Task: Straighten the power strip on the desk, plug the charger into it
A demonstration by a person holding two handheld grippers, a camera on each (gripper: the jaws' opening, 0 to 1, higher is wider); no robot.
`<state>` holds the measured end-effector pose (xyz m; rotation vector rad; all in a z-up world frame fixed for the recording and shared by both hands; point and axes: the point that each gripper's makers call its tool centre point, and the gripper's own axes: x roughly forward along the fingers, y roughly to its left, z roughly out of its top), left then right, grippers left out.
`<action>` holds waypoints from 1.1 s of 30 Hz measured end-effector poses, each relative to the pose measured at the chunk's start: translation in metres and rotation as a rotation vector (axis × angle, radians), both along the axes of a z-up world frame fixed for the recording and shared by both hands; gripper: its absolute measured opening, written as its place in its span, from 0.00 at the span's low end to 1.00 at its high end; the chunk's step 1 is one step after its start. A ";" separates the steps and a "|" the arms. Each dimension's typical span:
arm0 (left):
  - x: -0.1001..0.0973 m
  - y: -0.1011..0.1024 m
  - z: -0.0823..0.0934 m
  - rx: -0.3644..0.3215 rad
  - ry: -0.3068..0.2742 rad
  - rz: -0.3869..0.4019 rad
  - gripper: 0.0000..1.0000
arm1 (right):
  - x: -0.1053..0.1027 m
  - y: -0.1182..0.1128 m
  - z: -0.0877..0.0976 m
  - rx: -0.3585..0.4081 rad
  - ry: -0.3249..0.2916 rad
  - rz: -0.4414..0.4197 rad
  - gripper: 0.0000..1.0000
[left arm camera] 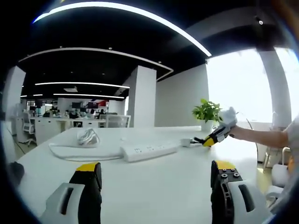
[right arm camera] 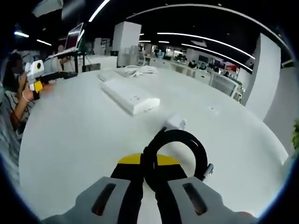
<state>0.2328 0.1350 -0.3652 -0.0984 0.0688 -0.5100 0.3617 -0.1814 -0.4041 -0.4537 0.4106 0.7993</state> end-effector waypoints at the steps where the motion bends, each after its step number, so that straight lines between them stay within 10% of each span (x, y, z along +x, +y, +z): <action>1: 0.000 0.000 0.000 0.000 0.000 0.000 0.99 | 0.000 0.001 0.001 0.004 -0.011 0.003 0.05; 33: 0.001 -0.003 0.002 0.000 -0.003 -0.011 0.99 | 0.001 0.029 0.053 0.118 -0.159 0.042 0.05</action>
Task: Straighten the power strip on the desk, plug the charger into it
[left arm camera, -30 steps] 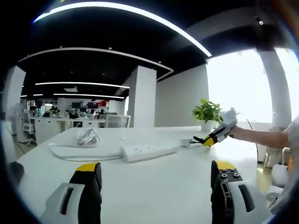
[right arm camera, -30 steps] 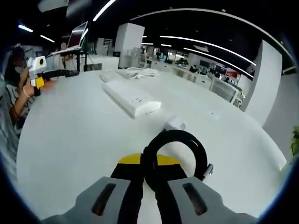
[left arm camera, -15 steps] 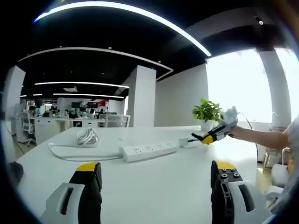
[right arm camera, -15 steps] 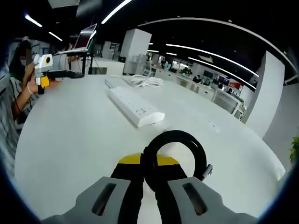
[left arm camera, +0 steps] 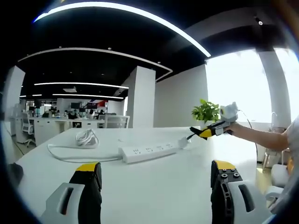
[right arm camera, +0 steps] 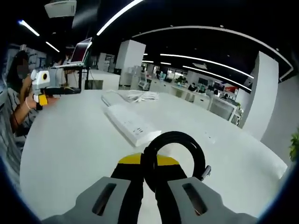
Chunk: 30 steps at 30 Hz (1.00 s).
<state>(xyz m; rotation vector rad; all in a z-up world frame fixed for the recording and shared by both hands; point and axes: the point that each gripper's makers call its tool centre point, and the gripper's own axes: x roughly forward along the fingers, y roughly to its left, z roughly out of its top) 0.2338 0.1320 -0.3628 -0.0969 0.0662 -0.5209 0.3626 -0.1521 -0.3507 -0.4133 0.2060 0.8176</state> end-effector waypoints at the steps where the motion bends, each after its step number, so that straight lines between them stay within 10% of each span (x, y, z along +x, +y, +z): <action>1: 0.000 0.000 0.000 0.001 0.001 -0.001 0.99 | 0.000 0.002 0.003 -0.001 -0.017 -0.003 0.05; 30: 0.028 -0.025 0.034 0.101 -0.093 -0.104 0.99 | -0.015 0.052 0.075 -0.061 -0.231 0.077 0.05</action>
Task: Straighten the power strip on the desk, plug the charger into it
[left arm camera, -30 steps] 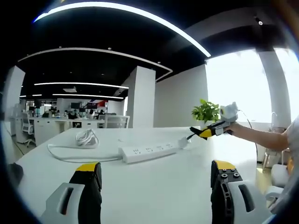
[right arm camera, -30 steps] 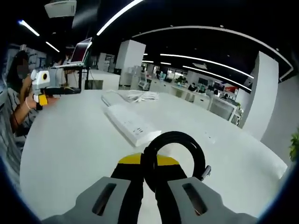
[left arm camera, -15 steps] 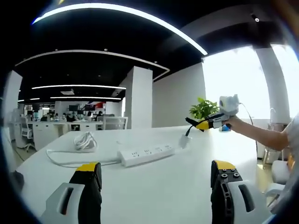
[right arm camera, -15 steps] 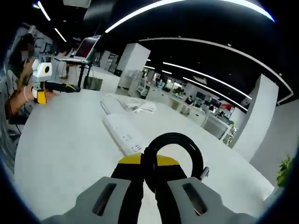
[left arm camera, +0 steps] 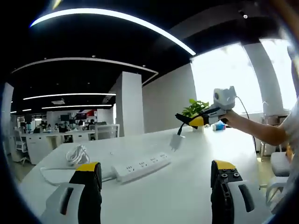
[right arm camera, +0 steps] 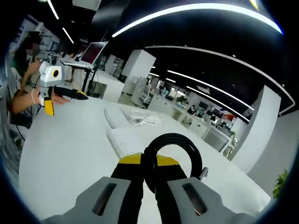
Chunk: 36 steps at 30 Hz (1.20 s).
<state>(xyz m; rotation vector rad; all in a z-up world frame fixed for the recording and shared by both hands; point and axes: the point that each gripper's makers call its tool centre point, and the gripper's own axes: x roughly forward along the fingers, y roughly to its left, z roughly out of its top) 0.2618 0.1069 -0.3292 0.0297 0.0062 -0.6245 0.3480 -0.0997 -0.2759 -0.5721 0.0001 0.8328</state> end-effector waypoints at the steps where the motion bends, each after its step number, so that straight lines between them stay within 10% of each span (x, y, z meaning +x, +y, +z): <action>1: 0.002 -0.001 0.001 0.013 -0.003 -0.004 0.99 | 0.000 0.001 0.001 -0.005 -0.003 0.002 0.05; 23: 0.019 -0.017 -0.007 0.004 0.034 -0.062 0.99 | -0.002 0.021 0.018 -0.079 -0.068 0.070 0.05; 36: 0.022 -0.018 -0.007 0.027 0.034 -0.062 0.99 | -0.007 0.035 0.007 -0.348 -0.233 0.260 0.05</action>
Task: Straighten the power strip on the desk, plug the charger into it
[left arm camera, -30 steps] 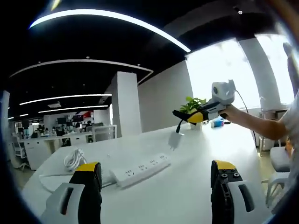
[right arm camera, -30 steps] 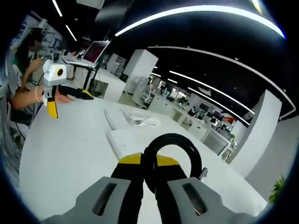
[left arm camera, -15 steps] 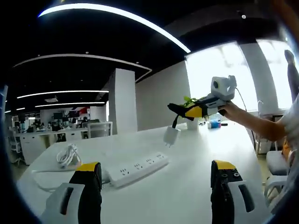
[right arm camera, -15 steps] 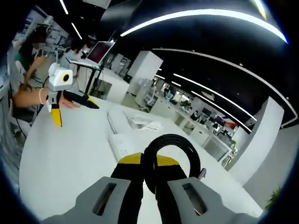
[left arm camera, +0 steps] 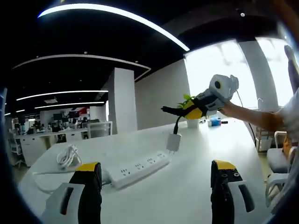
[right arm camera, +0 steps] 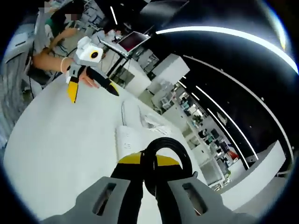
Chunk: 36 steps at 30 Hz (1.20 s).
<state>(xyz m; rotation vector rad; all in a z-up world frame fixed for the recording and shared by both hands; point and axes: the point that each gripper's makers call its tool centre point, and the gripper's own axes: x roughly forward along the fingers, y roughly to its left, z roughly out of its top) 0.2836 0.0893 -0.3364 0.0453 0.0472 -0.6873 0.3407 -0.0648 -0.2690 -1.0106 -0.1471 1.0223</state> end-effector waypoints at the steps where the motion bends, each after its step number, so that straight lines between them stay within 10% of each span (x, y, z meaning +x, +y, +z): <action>1: 0.000 0.000 0.000 0.003 0.001 0.000 0.99 | 0.001 0.000 -0.002 -0.050 -0.024 0.010 0.05; 27: 0.000 -0.003 -0.001 0.003 0.008 0.003 0.99 | 0.006 0.006 -0.009 -0.675 -0.242 0.167 0.05; 36: 0.006 -0.007 0.002 0.020 0.000 -0.017 0.99 | 0.011 0.014 -0.004 -0.767 -0.325 0.207 0.05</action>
